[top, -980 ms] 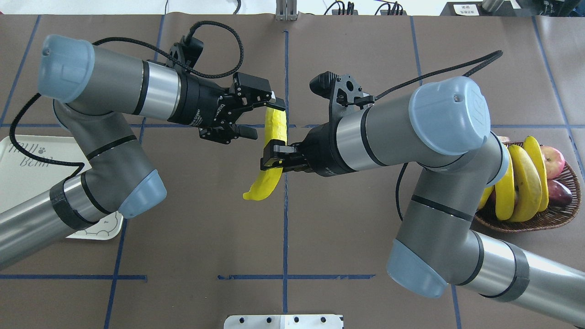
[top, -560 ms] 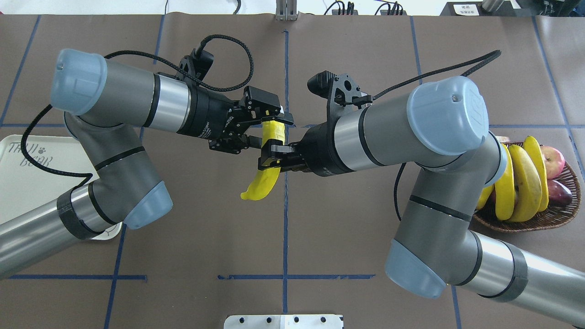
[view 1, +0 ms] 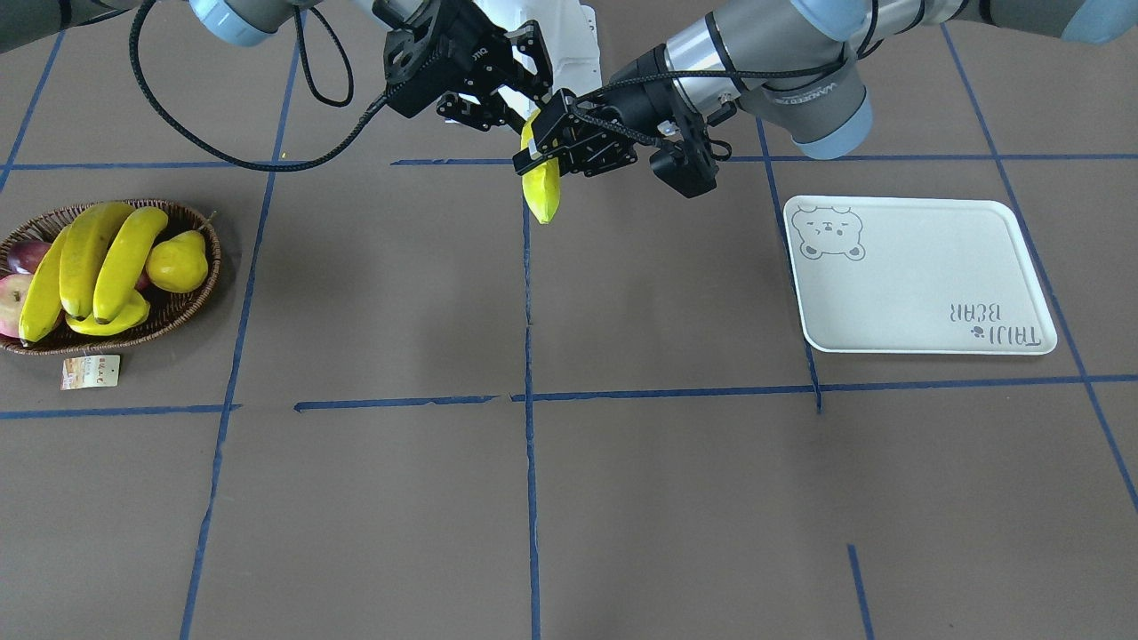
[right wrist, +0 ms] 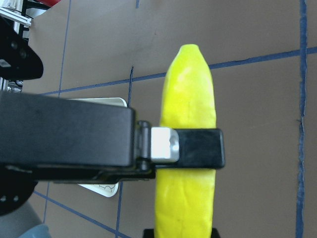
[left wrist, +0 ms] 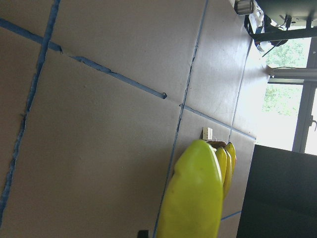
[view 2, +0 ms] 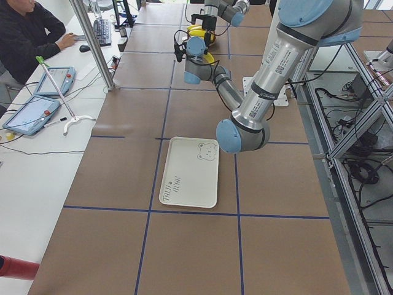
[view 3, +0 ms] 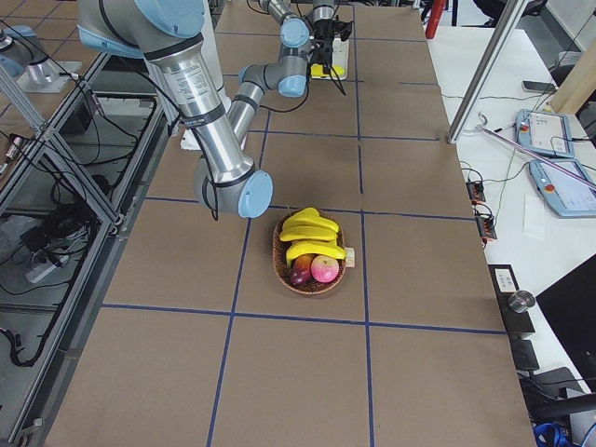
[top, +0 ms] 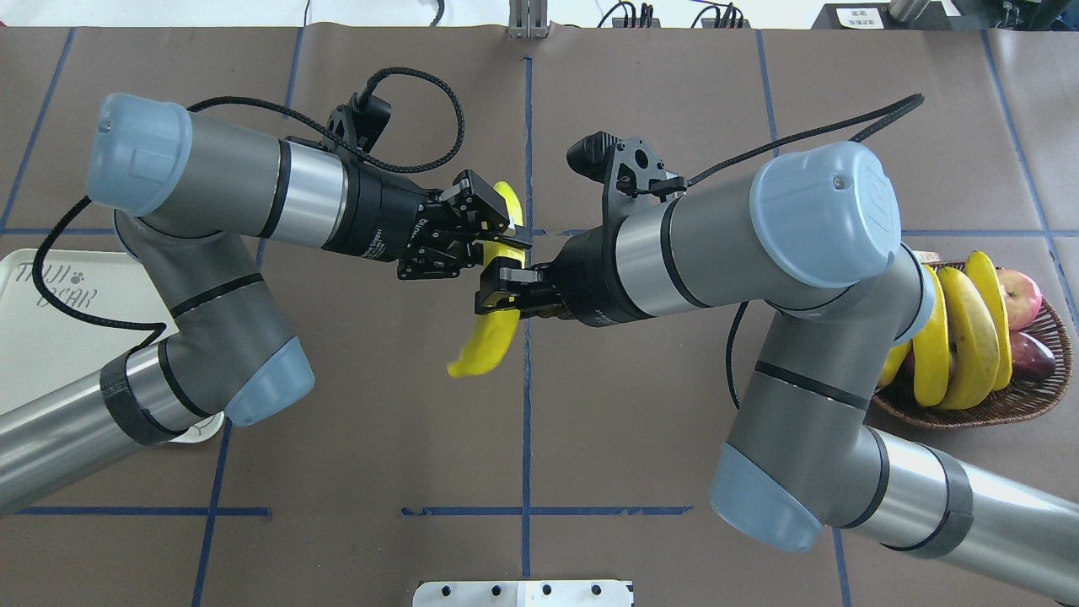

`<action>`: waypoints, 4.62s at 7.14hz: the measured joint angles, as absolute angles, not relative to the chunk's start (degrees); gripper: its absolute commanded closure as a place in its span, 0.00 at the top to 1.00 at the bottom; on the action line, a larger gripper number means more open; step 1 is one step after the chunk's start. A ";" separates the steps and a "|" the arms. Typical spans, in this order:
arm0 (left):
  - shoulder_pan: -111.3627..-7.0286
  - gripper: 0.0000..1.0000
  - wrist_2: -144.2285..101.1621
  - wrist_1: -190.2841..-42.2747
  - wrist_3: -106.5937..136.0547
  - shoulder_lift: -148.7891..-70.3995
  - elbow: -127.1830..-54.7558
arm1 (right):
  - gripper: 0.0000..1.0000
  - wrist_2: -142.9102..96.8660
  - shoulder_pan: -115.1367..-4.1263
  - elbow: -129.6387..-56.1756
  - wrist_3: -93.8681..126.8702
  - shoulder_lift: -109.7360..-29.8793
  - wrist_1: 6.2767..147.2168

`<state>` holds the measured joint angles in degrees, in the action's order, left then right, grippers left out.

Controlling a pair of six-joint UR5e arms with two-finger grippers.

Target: Transfer all bananas from basket to plate

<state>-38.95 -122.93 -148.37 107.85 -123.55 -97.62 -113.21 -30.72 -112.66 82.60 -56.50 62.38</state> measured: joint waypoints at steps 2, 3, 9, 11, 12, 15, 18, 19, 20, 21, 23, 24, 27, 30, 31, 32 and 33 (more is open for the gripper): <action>-39.34 0.00 -122.88 -148.18 107.72 -123.36 -97.48 | 0.99 -113.22 -30.78 -112.92 84.28 -56.23 62.24; -40.11 0.00 -122.94 -147.94 107.51 -123.26 -97.17 | 0.99 -113.24 -30.91 -113.04 84.61 -56.20 62.13; -55.04 0.00 -127.47 -138.88 89.68 -102.33 -96.23 | 0.99 -112.67 -34.47 -114.46 84.72 -58.55 62.41; -60.30 0.00 -127.78 -138.33 77.62 -91.36 -94.63 | 0.99 -112.60 -35.21 -114.51 84.73 -59.84 62.48; -61.80 0.00 -127.72 -138.14 74.34 -88.28 -93.23 | 0.99 -112.59 -35.36 -114.52 84.75 -60.15 62.49; -62.53 0.00 -126.33 -138.17 72.24 -84.08 -90.61 | 0.99 -112.39 -35.50 -114.52 85.17 -60.53 62.51; -62.35 0.51 -124.11 -138.48 69.75 -84.09 -87.22 | 0.99 -112.08 -35.51 -114.52 85.23 -60.86 62.52; -62.29 0.99 -123.32 -138.53 69.15 -84.28 -86.67 | 0.99 -111.91 -35.51 -114.52 85.17 -61.11 62.45; -62.26 1.00 -122.95 -138.61 68.86 -84.45 -86.34 | 0.99 -111.84 -35.59 -114.52 85.09 -61.42 62.35; -62.25 1.00 -122.81 -138.71 68.65 -84.48 -86.28 | 0.99 -111.95 -35.90 -114.52 85.03 -61.73 62.34; -62.48 1.00 -123.46 -138.62 68.55 -84.58 -87.56 | 0.99 -112.80 -37.76 -115.38 84.53 -64.82 62.56; -62.89 1.00 -125.22 -138.28 68.55 -84.52 -89.39 | 0.99 -114.13 -40.19 -116.56 83.34 -68.30 62.70; -67.02 1.00 -132.02 -137.94 68.71 -85.07 -92.76 | 0.99 -119.56 -47.51 -121.34 71.09 -83.77 62.53; -67.34 1.00 -132.55 -137.88 69.33 -86.10 -94.28 | 0.99 -120.95 -50.84 -123.17 59.09 -96.35 61.68; -67.05 1.00 -132.47 -137.86 69.93 -86.51 -94.58 | 0.99 -121.72 -51.96 -123.39 54.60 -100.43 59.91; -66.49 1.00 -132.37 -137.88 71.21 -87.01 -94.87 | 0.99 -123.21 -53.58 -122.60 50.89 -103.88 57.02; -65.80 1.00 -132.22 -137.89 72.43 -87.47 -95.14 | 0.99 -124.54 -55.10 -121.18 48.74 -105.62 55.02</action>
<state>-65.80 -132.22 -137.89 72.43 -87.47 -95.14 -124.54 -55.10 -121.18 48.74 -105.62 55.02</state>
